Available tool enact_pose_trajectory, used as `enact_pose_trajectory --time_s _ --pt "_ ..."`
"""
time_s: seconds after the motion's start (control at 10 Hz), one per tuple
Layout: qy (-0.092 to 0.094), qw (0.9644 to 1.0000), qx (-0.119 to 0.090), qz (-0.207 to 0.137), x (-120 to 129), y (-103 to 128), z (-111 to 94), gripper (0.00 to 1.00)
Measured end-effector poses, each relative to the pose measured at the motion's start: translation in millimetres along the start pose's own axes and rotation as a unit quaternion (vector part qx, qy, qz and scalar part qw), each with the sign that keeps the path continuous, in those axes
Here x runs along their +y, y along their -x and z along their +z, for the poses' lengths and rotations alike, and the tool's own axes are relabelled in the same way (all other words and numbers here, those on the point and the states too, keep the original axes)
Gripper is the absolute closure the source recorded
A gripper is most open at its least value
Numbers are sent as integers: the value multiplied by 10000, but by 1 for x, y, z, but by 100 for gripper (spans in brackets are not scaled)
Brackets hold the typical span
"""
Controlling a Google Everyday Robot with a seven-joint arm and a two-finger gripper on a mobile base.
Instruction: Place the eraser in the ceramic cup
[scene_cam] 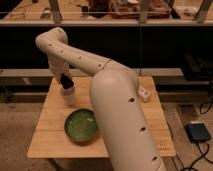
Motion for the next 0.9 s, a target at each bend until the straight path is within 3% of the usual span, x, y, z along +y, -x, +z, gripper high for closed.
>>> enact_pose_trajectory --time_s 0.2,0.3,0.6,0.9 --pt "-37 10000 20 11 4 2 9 100" --pt "-26 10000 38 3 3 0 16 95" --pt "-57 10000 46 7 13 8 15 69" --pt "-80 9999 80 55 18 13 30 66"
